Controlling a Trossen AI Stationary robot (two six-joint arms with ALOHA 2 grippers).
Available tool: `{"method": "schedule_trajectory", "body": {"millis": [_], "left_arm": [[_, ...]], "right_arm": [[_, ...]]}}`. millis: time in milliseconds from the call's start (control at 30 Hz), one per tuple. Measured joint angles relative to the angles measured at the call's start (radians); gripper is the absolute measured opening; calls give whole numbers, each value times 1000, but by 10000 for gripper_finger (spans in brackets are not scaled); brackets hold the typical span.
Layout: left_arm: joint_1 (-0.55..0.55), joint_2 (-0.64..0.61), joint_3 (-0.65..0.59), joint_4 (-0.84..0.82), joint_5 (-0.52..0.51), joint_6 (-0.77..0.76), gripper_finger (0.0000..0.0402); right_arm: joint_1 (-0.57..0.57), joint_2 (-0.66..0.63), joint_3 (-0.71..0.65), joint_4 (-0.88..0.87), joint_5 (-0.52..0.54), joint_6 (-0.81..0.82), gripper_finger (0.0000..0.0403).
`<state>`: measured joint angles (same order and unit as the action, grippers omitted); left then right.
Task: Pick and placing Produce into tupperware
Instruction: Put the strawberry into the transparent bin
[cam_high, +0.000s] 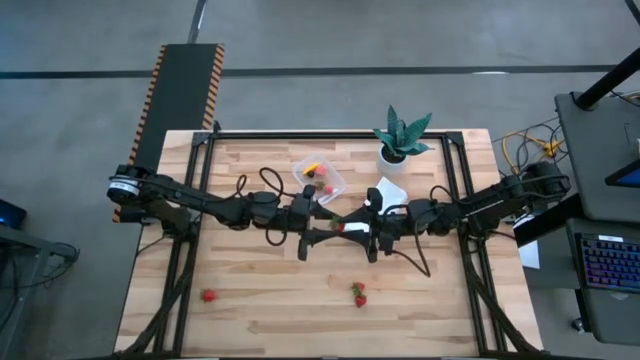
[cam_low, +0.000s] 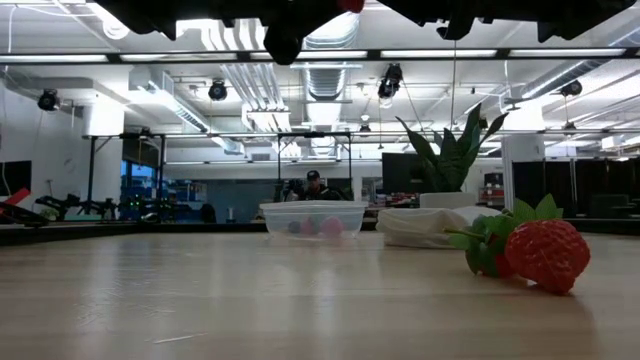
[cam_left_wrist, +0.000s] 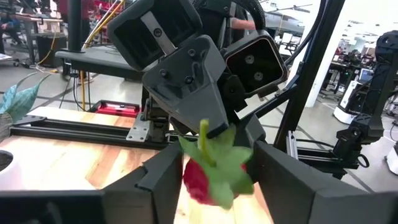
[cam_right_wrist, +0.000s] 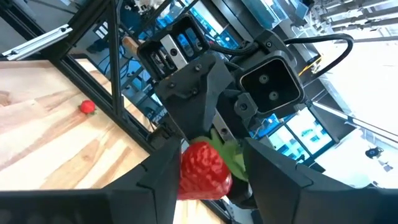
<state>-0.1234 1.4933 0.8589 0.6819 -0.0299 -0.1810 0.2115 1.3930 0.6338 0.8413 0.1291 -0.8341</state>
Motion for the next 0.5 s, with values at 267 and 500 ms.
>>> {"method": "schedule_trajectory", "body": {"millis": [267, 500], "left_arm": [[3, -7, 0, -2, 23, 4, 220], [19, -37, 0, -4, 22, 50, 221]], "right_arm": [[0, 0, 0, -19, 5, 14, 158], [-1, 0, 0, -23, 113, 15, 116]]}}
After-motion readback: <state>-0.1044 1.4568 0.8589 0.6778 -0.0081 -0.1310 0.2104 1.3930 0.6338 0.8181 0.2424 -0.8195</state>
